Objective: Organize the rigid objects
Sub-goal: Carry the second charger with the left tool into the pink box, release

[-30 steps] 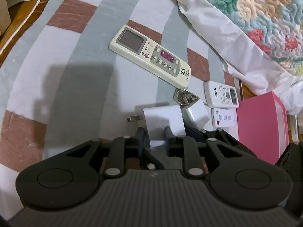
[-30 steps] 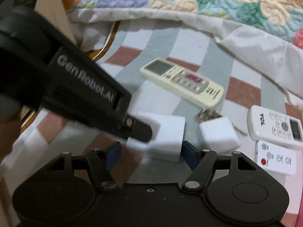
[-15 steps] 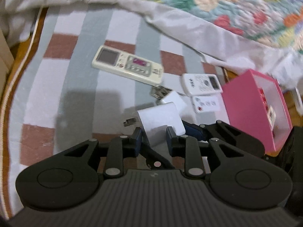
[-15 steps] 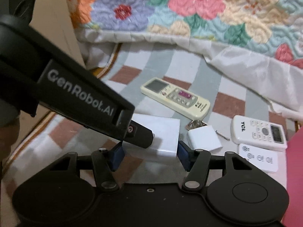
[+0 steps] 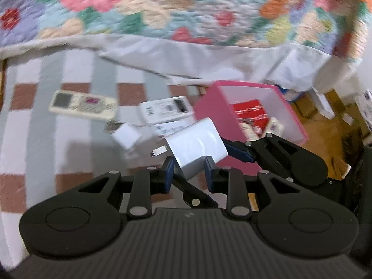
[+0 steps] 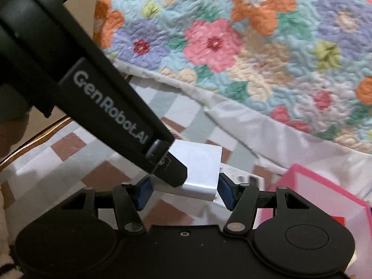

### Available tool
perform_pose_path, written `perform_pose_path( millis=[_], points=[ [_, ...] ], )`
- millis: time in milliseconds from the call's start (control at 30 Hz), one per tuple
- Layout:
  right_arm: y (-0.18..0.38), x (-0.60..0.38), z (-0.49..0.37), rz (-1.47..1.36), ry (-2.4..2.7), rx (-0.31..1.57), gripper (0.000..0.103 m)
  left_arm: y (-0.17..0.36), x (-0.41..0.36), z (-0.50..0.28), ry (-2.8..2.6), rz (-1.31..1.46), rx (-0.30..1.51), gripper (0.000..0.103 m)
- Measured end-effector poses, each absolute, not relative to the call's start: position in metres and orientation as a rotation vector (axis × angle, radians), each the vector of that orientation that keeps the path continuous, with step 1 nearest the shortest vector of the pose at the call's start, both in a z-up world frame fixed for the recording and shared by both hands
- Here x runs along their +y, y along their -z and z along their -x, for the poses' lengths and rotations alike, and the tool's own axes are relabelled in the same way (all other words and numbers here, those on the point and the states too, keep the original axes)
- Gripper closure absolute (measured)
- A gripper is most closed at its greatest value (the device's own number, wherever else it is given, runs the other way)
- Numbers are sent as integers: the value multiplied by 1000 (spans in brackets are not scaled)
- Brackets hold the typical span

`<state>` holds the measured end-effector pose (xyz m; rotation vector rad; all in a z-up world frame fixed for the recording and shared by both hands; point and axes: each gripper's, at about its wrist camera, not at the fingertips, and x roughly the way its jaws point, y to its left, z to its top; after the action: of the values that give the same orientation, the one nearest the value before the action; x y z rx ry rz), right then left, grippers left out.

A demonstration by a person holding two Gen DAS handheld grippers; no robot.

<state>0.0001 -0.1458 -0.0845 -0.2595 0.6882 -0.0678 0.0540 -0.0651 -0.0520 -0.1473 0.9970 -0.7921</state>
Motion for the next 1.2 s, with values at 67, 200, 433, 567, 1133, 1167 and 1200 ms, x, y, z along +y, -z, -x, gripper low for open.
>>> perform_pose_path(
  millis=[67,200,433,567,1133,1167,1200],
  points=[
    [74,-158,10,247,96,691,38,42,-81,-52,829,125,1008,78],
    [53,-185,27,227,123,700,38,22,-116,-47,886,73,1015,77],
    [33,-230,33,176,177,692,39,-1,-166,-59,946,57,1041,77],
    [31,-261,24,134,207,709,39,-2,-199,-78,944,57,1077,76],
    [104,-399,-35,-251,164,915,38,74,-311,-128,822,-42,1125,79],
    [108,-401,-38,-270,167,922,38,78,-313,-130,807,-36,1136,75],
    [112,-404,-38,-281,162,928,37,81,-313,-132,805,-24,1147,75]
  ],
)
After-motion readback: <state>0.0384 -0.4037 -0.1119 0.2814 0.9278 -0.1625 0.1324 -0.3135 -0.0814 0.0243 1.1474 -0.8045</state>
